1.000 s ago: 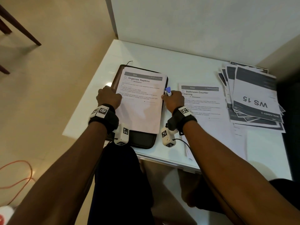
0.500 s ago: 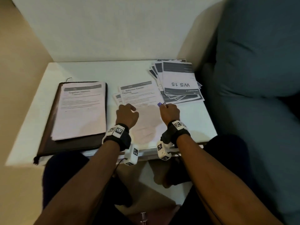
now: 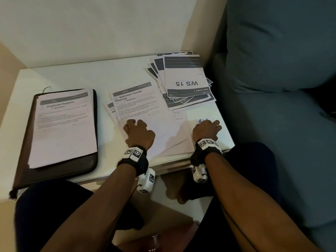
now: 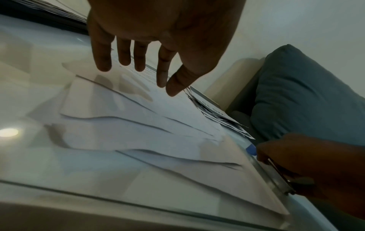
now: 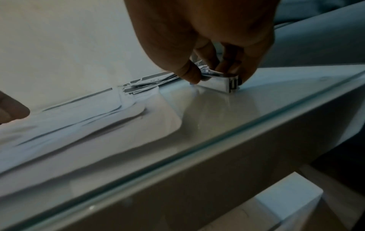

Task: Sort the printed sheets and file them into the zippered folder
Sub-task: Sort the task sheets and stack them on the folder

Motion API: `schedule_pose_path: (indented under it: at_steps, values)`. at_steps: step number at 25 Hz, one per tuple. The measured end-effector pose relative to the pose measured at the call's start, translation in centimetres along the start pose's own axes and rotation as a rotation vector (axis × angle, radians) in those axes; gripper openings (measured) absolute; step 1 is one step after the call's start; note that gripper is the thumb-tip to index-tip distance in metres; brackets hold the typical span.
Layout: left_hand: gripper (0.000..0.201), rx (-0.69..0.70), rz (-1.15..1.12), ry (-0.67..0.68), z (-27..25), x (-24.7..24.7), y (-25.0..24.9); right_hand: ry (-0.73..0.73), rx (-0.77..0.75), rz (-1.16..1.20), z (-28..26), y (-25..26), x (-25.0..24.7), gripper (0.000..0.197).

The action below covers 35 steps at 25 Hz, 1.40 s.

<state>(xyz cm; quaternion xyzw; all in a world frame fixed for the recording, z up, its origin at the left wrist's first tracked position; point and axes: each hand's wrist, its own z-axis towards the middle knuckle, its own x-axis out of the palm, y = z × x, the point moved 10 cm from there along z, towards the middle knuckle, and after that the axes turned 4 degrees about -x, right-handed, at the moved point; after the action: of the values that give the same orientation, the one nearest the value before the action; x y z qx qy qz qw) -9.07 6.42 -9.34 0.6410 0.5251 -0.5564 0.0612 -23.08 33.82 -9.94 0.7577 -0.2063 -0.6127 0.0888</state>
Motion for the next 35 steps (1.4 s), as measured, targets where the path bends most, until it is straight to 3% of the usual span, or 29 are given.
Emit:
schedule_pose_path:
  at_steps: [4,6,8,10,12,14,21,24,29,32,35]
  values:
    - [0.034,0.021,-0.041,-0.035,0.3,-1.2,1.5,-0.061,0.000,-0.059,-0.8,1.3,-0.8,0.059]
    - [0.035,0.053,-0.057,-0.073,0.6,-2.4,2.3,-0.120,-0.208,-0.035,-1.0,5.1,-1.7,0.060]
    - [0.043,0.064,-0.071,-0.115,1.0,-4.0,3.3,-0.031,-0.428,0.083,-1.4,9.8,-0.6,0.050]
    - [0.056,0.063,-0.113,-0.131,1.5,-5.1,4.4,0.172,-0.493,0.122,-1.9,12.6,2.4,0.049]
    - [0.068,0.080,-0.162,-0.102,2.1,-5.3,5.3,0.292,-0.490,0.028,-2.4,13.8,5.2,0.059]
    - [0.072,0.101,-0.180,-0.072,2.3,-4.9,5.5,0.303,-0.465,-0.038,-2.7,13.7,6.7,0.069]
    - [0.057,0.066,-0.251,-0.135,3.0,-5.1,7.3,0.276,-0.420,-0.045,-2.4,13.2,8.4,0.081]
    - [0.056,0.072,-0.381,-0.070,2.9,-5.3,6.9,0.287,-0.413,-0.018,-2.4,13.2,8.2,0.079]
    - [0.062,0.365,-0.337,0.005,0.4,-5.2,4.2,0.282,-0.383,0.124,-2.5,12.6,7.2,0.069]
    - [0.072,0.403,-0.257,0.110,-1.1,-4.1,3.5,0.289,-0.347,0.213,-2.6,12.0,6.7,0.070]
    - [0.077,0.454,-0.183,0.105,-2.8,-3.8,3.4,0.302,-0.342,0.253,-2.7,11.6,6.6,0.073]
